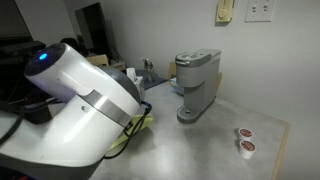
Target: Pick up the wipe from the box and wrap it in the towel on the table
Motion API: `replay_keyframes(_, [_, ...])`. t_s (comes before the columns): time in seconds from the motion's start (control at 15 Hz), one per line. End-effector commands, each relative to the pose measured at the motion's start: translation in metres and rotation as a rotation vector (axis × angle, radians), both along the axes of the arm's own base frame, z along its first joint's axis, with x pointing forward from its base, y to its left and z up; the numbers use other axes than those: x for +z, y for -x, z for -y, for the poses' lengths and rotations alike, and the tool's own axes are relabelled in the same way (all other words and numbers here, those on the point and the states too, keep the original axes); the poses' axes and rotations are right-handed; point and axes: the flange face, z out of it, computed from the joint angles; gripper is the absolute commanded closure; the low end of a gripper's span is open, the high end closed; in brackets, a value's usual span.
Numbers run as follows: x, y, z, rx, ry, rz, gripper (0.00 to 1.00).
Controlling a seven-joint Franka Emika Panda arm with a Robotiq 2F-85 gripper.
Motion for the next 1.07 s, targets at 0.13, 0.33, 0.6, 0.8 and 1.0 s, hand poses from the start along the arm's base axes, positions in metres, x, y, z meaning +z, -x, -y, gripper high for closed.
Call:
replay_keyframes(0.13, [0.013, 0.01, -0.03, 0.051, -0.01, 0.0, 0.99])
replay_keyframes(0.33, [0.016, 0.01, -0.045, 0.082, -0.026, 0.003, 0.99])
replay_keyframes(0.6, [0.019, 0.01, -0.066, 0.129, -0.042, 0.008, 0.99])
replay_keyframes(0.8, [0.022, 0.01, -0.078, 0.16, -0.043, 0.013, 0.99])
replay_keyframes(1.0, [0.024, 0.009, -0.088, 0.19, -0.041, 0.018, 0.99])
